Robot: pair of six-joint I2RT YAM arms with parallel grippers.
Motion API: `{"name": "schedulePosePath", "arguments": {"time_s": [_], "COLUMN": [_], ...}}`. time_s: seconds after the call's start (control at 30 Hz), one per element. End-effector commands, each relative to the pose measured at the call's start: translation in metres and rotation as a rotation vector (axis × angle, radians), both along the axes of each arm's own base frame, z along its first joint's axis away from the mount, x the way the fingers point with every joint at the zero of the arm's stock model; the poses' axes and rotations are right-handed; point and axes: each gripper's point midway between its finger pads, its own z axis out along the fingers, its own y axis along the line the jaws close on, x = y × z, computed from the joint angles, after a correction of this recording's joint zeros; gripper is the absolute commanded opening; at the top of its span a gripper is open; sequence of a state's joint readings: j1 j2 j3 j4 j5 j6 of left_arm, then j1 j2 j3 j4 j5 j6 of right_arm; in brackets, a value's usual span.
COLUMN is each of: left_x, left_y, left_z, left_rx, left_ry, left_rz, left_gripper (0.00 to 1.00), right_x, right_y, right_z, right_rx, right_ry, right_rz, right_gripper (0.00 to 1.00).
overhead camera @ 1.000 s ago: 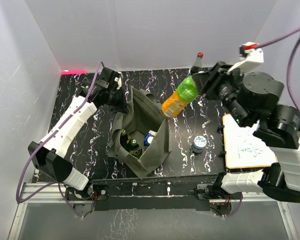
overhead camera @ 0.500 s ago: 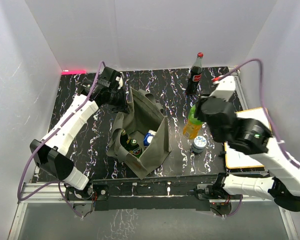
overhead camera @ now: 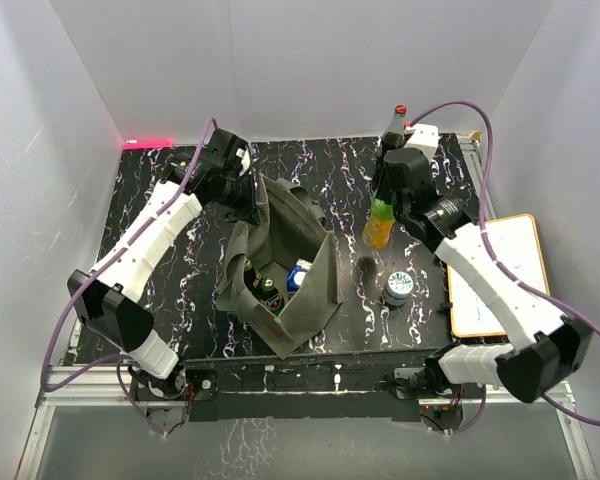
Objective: Take the beverage out of the canvas bag
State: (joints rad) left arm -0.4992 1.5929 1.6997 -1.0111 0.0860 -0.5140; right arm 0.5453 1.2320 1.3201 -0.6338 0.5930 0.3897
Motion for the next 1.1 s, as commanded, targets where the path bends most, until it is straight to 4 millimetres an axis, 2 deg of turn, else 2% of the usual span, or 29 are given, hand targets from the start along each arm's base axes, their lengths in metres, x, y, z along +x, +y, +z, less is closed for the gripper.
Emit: {"name": "schedulePosePath", "arguments": {"time_s": [0.0, 0.17, 0.2, 0.4, 0.43, 0.57, 0.83, 1.07], "left_x": [0.0, 0.005, 0.007, 0.017, 0.019, 0.025, 0.035, 0.037], "left_y": [0.008, 0.005, 0.006, 0.01, 0.01, 0.014, 0.014, 0.013], "left_z": [-0.009, -0.012, -0.012, -0.016, -0.016, -0.016, -0.012, -0.012], "left_rx": [0.054, 0.056, 0.061, 0.07, 0.069, 0.059, 0.054, 0.056], "left_ry": [0.031, 0.04, 0.038, 0.04, 0.041, 0.044, 0.017, 0.014], "left_rz": [-0.019, -0.035, -0.038, -0.032, -0.03, -0.017, -0.033, -0.04], "left_gripper": [0.0, 0.0, 0.0, 0.0, 0.0, 0.0, 0.0, 0.0], "right_x": [0.053, 0.109, 0.12, 0.183, 0.195, 0.224, 0.256, 0.257], "right_y": [0.017, 0.003, 0.003, 0.007, 0.008, 0.009, -0.002, 0.003], "right_z": [0.045, 0.037, 0.043, 0.047, 0.038, 0.034, 0.011, -0.027], "right_rx": [0.09, 0.044, 0.033, -0.076, -0.08, -0.071, -0.045, -0.032], "right_ry": [-0.179, -0.196, -0.219, -0.271, -0.258, -0.267, -0.251, -0.172], "right_rz": [0.085, 0.051, 0.052, 0.045, 0.035, 0.025, -0.002, 0.028], "right_gripper": [0.08, 0.08, 0.08, 0.08, 0.08, 0.08, 0.08, 0.11]}}
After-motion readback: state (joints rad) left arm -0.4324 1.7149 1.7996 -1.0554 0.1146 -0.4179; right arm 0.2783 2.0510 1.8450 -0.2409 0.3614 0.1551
